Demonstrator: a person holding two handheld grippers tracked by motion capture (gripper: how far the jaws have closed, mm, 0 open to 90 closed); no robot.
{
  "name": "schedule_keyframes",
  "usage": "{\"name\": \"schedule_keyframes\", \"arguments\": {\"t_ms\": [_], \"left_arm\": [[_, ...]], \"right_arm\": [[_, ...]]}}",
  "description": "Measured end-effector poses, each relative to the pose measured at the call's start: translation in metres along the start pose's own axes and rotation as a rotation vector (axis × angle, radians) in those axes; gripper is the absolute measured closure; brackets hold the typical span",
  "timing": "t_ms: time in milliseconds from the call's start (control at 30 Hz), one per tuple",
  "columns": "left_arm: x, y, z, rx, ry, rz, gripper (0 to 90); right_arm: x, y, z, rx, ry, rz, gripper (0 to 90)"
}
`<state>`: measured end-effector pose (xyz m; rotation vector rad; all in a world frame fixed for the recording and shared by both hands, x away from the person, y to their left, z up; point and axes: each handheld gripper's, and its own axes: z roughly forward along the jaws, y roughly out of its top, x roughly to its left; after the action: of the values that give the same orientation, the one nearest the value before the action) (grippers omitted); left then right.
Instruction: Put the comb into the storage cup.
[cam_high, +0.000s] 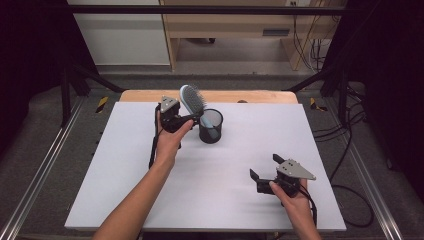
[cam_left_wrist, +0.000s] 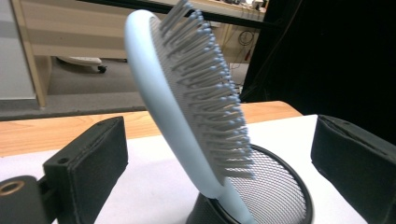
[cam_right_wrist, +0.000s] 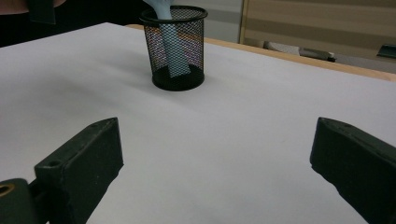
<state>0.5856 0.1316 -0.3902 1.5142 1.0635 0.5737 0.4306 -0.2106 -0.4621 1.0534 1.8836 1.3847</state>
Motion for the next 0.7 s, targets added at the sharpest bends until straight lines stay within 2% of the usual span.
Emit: {"name": "schedule_keyframes", "arguments": {"t_ms": [300, 433, 700], "left_arm": [[-0.008, -0.001, -0.016, -0.006, -0.019, 0.032, 3.5], [-0.010, -0.002, -0.024, -0.008, -0.015, 0.042, 3.5], [-0.014, 0.001, -0.044, -0.018, -0.033, 0.068, 3.0]], "right_arm": [[0.001, -0.001, 0.000, 0.006, 0.004, -0.012, 3.0], [0.001, 0.001, -0.003, -0.003, -0.005, -0.016, 2.9], [0.001, 0.002, -0.007, -0.010, -0.023, -0.014, 2.7]]}}
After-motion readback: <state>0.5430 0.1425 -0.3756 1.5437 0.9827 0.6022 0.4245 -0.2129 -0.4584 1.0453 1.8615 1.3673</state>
